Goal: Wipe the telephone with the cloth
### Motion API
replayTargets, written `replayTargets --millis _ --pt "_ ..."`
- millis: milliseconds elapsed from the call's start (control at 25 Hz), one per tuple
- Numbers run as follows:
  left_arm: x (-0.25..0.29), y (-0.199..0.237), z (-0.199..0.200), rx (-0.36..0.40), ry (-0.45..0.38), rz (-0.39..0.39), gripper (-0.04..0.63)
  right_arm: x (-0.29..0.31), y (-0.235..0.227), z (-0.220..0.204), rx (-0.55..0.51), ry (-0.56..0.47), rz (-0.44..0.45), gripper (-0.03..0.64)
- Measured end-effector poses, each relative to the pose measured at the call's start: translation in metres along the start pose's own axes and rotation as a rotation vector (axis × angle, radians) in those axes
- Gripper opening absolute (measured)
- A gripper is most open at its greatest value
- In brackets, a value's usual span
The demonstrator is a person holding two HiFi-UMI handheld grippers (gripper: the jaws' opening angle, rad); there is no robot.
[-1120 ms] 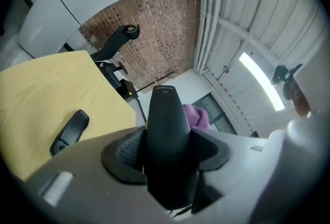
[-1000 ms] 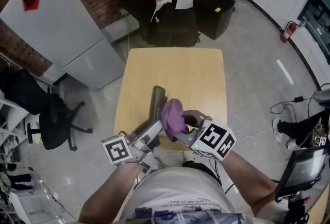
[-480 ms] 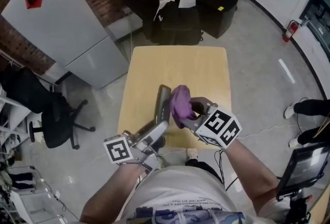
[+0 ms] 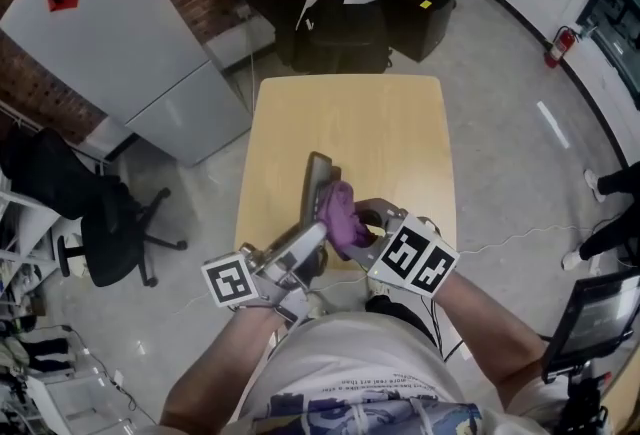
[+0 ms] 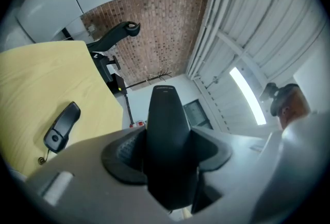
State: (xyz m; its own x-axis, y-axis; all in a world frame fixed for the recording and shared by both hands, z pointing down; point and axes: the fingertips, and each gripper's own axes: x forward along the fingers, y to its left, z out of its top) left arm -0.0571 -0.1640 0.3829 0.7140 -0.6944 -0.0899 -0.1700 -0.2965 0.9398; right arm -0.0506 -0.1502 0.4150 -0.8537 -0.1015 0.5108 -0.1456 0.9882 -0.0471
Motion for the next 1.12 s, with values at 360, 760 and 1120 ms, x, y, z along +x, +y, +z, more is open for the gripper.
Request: replayTargets --millis 360,760,1120 --pt "-0.011 0.0 0.005 0.017 0.027 -0.009 0.252 -0.001 0.025 -0.012 -0.094 0.109 -0.007 0.112" --pt "-0.021 0.005 -0.013 0.043 0.081 0.015 0.252 -0.003 -0.015 -0.005 -0.073 0.166 -0.196 0.112" --pt "-0.032 0.017 -0.004 0.016 0.064 0.059 0.252 0.027 0.042 -0.016 -0.126 0.254 -0.134 0.113"
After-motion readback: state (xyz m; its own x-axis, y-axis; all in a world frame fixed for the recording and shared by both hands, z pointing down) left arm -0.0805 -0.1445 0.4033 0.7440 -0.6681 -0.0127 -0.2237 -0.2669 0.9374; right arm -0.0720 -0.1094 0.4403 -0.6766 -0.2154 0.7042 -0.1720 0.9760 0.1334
